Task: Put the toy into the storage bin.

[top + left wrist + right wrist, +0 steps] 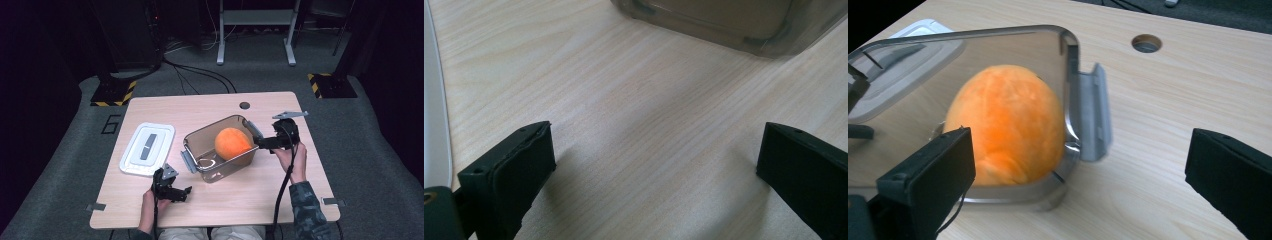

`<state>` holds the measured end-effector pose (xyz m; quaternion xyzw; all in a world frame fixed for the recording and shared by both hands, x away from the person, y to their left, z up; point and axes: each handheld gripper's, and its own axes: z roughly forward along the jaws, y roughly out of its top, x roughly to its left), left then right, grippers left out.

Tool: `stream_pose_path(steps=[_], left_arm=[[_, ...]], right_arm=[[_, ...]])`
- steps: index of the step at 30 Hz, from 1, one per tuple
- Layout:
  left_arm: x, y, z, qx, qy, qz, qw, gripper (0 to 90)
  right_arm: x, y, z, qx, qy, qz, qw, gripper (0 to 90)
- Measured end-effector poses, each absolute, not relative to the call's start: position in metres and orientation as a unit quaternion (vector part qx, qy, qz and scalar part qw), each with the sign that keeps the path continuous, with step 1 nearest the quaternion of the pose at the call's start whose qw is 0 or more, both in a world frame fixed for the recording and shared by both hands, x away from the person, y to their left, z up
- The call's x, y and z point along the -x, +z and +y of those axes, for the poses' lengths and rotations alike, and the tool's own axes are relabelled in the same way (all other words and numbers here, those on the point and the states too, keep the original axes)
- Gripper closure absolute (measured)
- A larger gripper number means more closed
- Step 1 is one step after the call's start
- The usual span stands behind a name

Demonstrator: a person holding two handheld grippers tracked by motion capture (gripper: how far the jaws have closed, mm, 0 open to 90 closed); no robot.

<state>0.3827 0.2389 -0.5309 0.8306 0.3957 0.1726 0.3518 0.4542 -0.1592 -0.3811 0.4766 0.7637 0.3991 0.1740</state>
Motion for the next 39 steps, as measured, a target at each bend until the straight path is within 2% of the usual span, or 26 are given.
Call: stream_pose_path(steps=[7, 12, 14, 15, 22, 32, 36, 39], left_arm=[[-0.383, -0.531, 0.239, -0.830, 0.172, 0.396, 0.352, 1.9], [-0.383, -0.531, 0.239, -0.831, 0.172, 0.397, 0.351, 1.9], [-0.383, -0.531, 0.239, -0.831, 0.172, 0.396, 0.350, 1.9], [-0.383, -0.531, 0.239, -0.831, 0.173, 0.395, 0.350, 1.9], [-0.383, -0.530, 0.239, -0.833, 0.171, 0.395, 0.349, 1.9], [-0.383, -0.531, 0.239, -0.831, 0.172, 0.396, 0.350, 1.9], [-0.383, -0.531, 0.239, -0.831, 0.173, 0.396, 0.351, 1.9], [-0.383, -0.531, 0.239, -0.831, 0.173, 0.396, 0.350, 1.9]], right_arm=[[-0.445, -0.394, -0.185, -0.492, 0.404, 0.748, 0.185, 0.0], [-0.440, -0.418, -0.206, -0.508, 0.409, 0.734, 0.190, 0.0], [-0.439, -0.439, -0.221, -0.525, 0.412, 0.722, 0.180, 0.0], [-0.439, -0.439, -0.221, -0.525, 0.412, 0.722, 0.180, 0.0], [-0.444, -0.505, -0.228, -0.548, 0.365, 0.732, 0.177, 0.0], [-0.445, -0.526, -0.226, -0.542, 0.357, 0.738, 0.189, 0.0], [-0.446, -0.528, -0.217, -0.535, 0.323, 0.750, 0.216, 0.0], [-0.445, -0.528, -0.215, -0.536, 0.317, 0.751, 0.219, 0.0]])
